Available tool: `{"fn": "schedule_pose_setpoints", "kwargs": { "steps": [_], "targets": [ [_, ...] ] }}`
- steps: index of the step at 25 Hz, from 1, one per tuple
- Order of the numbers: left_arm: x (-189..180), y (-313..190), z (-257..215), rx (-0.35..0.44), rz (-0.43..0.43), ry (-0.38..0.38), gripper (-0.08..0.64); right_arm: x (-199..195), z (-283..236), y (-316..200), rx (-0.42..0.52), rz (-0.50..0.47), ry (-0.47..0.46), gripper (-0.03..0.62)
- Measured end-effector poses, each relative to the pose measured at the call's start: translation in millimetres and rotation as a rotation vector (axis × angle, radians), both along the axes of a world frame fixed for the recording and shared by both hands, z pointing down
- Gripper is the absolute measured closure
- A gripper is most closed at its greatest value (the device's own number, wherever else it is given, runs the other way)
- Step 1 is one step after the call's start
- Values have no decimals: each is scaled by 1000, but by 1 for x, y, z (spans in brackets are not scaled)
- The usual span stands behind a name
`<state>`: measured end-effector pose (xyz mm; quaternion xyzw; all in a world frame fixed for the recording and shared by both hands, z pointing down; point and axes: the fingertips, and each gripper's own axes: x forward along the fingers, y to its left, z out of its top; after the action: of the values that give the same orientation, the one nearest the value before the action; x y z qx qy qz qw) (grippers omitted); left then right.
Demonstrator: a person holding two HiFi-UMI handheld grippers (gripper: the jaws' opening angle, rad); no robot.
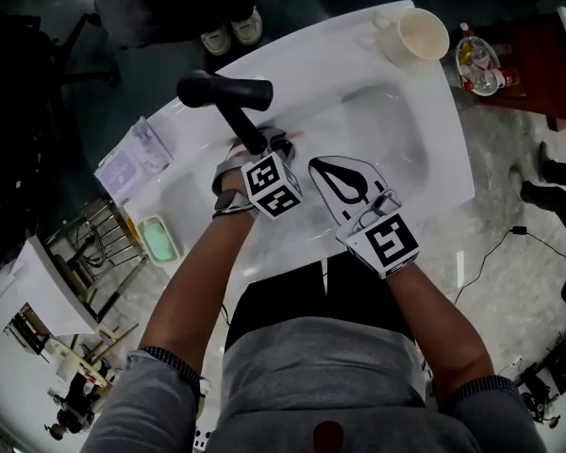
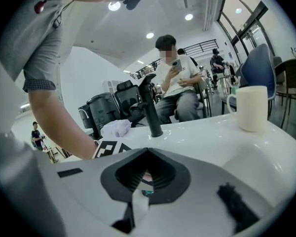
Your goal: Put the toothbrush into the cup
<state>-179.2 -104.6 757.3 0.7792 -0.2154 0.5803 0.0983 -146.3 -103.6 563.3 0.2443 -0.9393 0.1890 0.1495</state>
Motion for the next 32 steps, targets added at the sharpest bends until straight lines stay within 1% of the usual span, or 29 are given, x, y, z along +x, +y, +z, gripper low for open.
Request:
{"fn": "schedule_pose_setpoints", "kwargs": {
  "steps": [3, 9, 10, 12, 16, 20, 24, 27, 32],
  "targets": [
    [1, 1, 4, -23, -7, 5, 457, 1, -1, -3, 3, 3, 2, 584],
    [3, 1, 4, -41, -6, 3, 479, 4, -1, -8, -6, 27, 6, 584],
    [2, 0, 5, -38, -8, -4, 487, 5, -1, -8, -7, 33, 5, 584],
    [0, -2, 5, -31, -11, -22, 537, 5, -1, -9, -12, 43, 3, 584],
    [-1, -4, 5, -35, -19, -28, 538, 7, -3, -11, -9, 51, 5, 584],
    [0, -4, 1, -50, -24, -7, 541, 9, -5, -12, -11, 65, 9, 584],
    [6, -10, -12, -35, -36, 17, 543, 14, -7, -13, -9, 90, 9, 584],
    [13, -10, -27, -27, -46, 56, 543, 17, -15, -13, 1, 103, 18, 584],
    [31, -13, -62, 16, -44, 132, 543, 27, -31, -16, 11, 151, 46, 584]
  ]
}}
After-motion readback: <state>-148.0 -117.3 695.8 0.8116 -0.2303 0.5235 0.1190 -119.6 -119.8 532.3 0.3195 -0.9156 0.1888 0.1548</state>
